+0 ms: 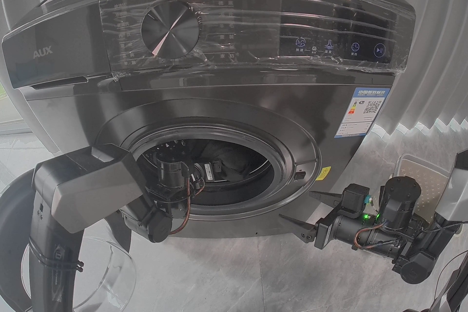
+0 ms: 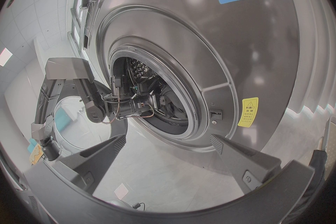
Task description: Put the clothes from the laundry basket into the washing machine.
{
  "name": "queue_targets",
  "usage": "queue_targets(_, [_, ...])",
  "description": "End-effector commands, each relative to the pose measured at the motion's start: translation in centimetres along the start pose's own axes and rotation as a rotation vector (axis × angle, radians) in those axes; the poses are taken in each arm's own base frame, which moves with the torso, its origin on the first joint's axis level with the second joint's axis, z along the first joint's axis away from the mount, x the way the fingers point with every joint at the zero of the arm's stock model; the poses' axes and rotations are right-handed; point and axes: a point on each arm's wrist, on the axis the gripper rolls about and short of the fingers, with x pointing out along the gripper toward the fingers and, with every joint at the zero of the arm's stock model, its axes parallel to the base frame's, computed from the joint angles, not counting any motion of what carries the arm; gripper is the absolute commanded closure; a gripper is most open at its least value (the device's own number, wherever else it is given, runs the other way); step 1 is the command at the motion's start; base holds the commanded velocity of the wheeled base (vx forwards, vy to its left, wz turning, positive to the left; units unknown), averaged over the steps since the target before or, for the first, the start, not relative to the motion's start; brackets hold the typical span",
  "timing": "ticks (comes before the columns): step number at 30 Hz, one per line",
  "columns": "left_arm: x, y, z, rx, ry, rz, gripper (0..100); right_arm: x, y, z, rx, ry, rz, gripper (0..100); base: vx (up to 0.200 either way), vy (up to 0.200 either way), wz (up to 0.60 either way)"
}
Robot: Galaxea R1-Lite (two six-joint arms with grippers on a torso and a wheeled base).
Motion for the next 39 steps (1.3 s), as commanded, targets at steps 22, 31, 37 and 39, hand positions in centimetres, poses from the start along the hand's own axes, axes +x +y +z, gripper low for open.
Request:
queue_targets(22, [0.2,0.7,-0.3,0.034,0.052,0.031,0,0.0,0.4,0.0,-0.005,0.0,0.014,0,0.0,0.0,0.0])
queue_targets(31, [-0.6,0.8,0.2,0.091,0.07,0.006,0,0.1,0.4,0.0,-0.005,-0.003,0.014,0,0.0,0.0,0.0])
queue_targets(37, [1.8,-0.8,3.5,0.106,-0.073,-0.026,0,0.1,0.4,0.0,-0.005,-0.003,0.016,0,0.0,0.0,0.0])
queue_targets(39, [3.1,-1.2,3.7,0.094,-0.098,-0.023,0,0.1,0.4,0.0,-0.005,-0.003,0.016,0,0.0,0.0,0.0])
